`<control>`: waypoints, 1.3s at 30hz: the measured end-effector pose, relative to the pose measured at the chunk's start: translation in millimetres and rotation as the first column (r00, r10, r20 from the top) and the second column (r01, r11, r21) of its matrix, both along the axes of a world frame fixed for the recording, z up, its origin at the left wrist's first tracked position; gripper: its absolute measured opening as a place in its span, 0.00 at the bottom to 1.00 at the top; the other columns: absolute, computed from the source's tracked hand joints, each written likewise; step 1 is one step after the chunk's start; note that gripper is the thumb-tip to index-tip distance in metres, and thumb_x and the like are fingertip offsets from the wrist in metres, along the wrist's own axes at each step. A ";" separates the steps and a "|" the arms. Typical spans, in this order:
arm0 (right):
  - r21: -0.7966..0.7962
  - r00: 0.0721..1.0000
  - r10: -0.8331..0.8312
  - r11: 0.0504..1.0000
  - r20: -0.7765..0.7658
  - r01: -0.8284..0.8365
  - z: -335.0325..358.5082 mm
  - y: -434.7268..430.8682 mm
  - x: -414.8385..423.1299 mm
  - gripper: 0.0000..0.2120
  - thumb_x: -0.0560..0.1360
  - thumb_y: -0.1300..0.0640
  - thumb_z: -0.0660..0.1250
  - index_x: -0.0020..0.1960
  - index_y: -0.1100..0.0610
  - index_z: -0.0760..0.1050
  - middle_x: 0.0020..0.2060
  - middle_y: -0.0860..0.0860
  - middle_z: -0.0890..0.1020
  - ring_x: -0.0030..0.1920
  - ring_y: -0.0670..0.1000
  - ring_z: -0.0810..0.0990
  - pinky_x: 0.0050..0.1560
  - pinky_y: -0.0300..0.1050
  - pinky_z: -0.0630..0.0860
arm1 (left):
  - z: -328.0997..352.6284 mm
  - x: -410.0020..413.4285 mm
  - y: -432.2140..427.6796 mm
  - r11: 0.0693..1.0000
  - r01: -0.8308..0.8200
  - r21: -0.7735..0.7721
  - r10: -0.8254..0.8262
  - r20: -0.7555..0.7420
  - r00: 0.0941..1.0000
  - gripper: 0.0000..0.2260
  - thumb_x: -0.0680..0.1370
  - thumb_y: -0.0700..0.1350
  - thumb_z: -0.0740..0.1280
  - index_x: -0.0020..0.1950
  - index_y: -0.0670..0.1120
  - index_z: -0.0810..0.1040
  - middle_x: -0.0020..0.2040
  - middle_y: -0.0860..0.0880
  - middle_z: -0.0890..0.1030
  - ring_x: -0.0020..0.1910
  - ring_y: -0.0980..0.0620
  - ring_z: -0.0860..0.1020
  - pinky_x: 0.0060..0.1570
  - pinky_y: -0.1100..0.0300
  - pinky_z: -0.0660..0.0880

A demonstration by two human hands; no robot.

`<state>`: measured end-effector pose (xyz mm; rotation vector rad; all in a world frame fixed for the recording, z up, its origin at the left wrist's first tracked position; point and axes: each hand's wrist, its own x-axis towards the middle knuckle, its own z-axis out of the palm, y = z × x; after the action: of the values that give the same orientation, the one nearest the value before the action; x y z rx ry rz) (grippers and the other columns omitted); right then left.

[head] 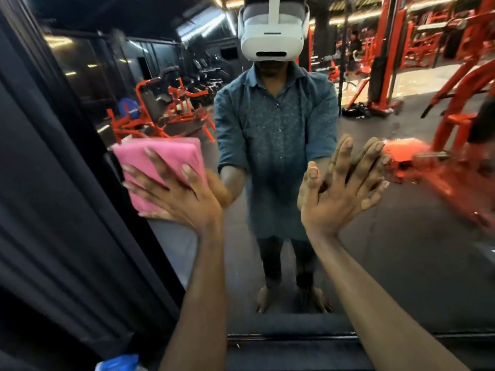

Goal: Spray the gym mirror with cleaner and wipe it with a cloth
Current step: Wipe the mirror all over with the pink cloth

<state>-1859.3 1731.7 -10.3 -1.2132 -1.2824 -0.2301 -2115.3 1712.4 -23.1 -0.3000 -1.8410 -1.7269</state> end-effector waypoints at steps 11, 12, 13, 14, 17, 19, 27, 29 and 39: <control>-0.009 1.000 0.018 1.000 0.012 -0.017 0.1 0.3 1.8 0.33 0.83 0.37 0.52 0.84 0.49 0.55 0.82 0.62 0.58 0.83 0.63 0.54 0.77 0.71 0.53 | -129.4 158.1 -55.4 0.920 0.240 -0.309 -0.229 0.071 0.971 0.31 0.85 0.63 0.47 0.85 0.57 0.39 0.84 0.37 0.42 0.83 0.35 0.41 0.76 0.29 0.41; -0.010 1.000 0.020 1.000 0.014 -0.020 0.1 0.5 2.0 0.32 0.83 0.37 0.51 0.84 0.49 0.55 0.82 0.62 0.58 0.83 0.63 0.54 0.77 0.71 0.53 | -119.1 156.1 -52.1 0.922 0.248 -0.297 -0.236 0.074 0.969 0.30 0.85 0.64 0.46 0.84 0.59 0.39 0.84 0.38 0.42 0.83 0.35 0.41 0.75 0.27 0.41; -0.014 1.000 0.023 1.000 0.015 -0.023 0.0 0.4 1.9 0.32 0.83 0.37 0.50 0.84 0.49 0.55 0.82 0.62 0.58 0.83 0.63 0.53 0.77 0.71 0.53 | -96.6 154.4 -54.7 0.932 0.243 -0.269 -0.241 0.041 0.970 0.30 0.85 0.65 0.46 0.85 0.59 0.40 0.85 0.38 0.43 0.83 0.36 0.41 0.74 0.27 0.41; -0.019 1.000 0.021 1.000 0.017 -0.021 0.0 0.4 2.2 0.32 0.84 0.37 0.49 0.84 0.48 0.54 0.82 0.62 0.58 0.83 0.63 0.54 0.77 0.71 0.53 | -68.3 149.8 -55.7 0.947 0.227 -0.228 -0.236 -0.010 0.972 0.30 0.84 0.65 0.45 0.85 0.59 0.44 0.85 0.39 0.45 0.83 0.36 0.42 0.74 0.26 0.41; -0.038 1.000 0.020 0.999 0.021 -0.020 0.1 0.7 3.0 0.32 0.84 0.36 0.47 0.84 0.48 0.54 0.82 0.61 0.58 0.83 0.63 0.54 0.77 0.71 0.53 | 28.5 98.9 -54.5 0.990 0.068 -0.124 -0.087 -0.152 0.985 0.31 0.84 0.65 0.47 0.85 0.54 0.56 0.85 0.40 0.52 0.84 0.36 0.48 0.74 0.26 0.44; -0.036 0.999 0.032 0.999 0.018 -0.031 -0.2 0.4 3.2 0.32 0.84 0.36 0.48 0.84 0.47 0.55 0.82 0.61 0.58 0.83 0.63 0.54 0.77 0.70 0.54 | 70.0 73.2 -59.7 0.991 -0.032 -0.128 0.013 -0.147 0.989 0.33 0.83 0.67 0.45 0.85 0.53 0.57 0.85 0.41 0.53 0.84 0.38 0.49 0.75 0.27 0.42; -0.031 0.997 0.069 0.997 0.022 -0.068 3.6 -5.8 11.1 0.31 0.84 0.35 0.50 0.84 0.46 0.55 0.82 0.59 0.58 0.83 0.61 0.55 0.77 0.69 0.56 | -99.5 142.5 -69.7 0.947 0.176 -0.268 -0.161 0.078 0.984 0.29 0.86 0.63 0.46 0.85 0.57 0.41 0.83 0.31 0.51 0.81 0.28 0.50 0.77 0.28 0.51; -0.023 0.996 0.072 0.997 0.053 -0.071 3.9 -8.6 18.3 0.31 0.83 0.35 0.53 0.83 0.43 0.55 0.83 0.58 0.58 0.82 0.60 0.56 0.77 0.66 0.57 | -113.9 153.8 -67.5 0.946 0.220 -0.240 -0.179 0.179 0.967 0.29 0.86 0.63 0.44 0.84 0.58 0.39 0.81 0.29 0.52 0.80 0.25 0.52 0.74 0.25 0.54; 0.206 0.979 0.161 0.969 -0.121 -0.134 34.0 31.8 102.9 0.24 0.83 0.51 0.64 0.77 0.54 0.71 0.78 0.62 0.66 0.78 0.64 0.63 0.77 0.63 0.58 | 45.4 199.3 -15.9 0.932 0.114 -0.343 -0.224 -0.302 0.927 0.29 0.84 0.61 0.53 0.85 0.58 0.53 0.85 0.39 0.49 0.83 0.33 0.45 0.71 0.22 0.42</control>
<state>-1756.4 1763.5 23.7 -0.9437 -1.1948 -0.1579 -1915.9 1696.5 22.4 -0.8583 -1.8702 -1.3686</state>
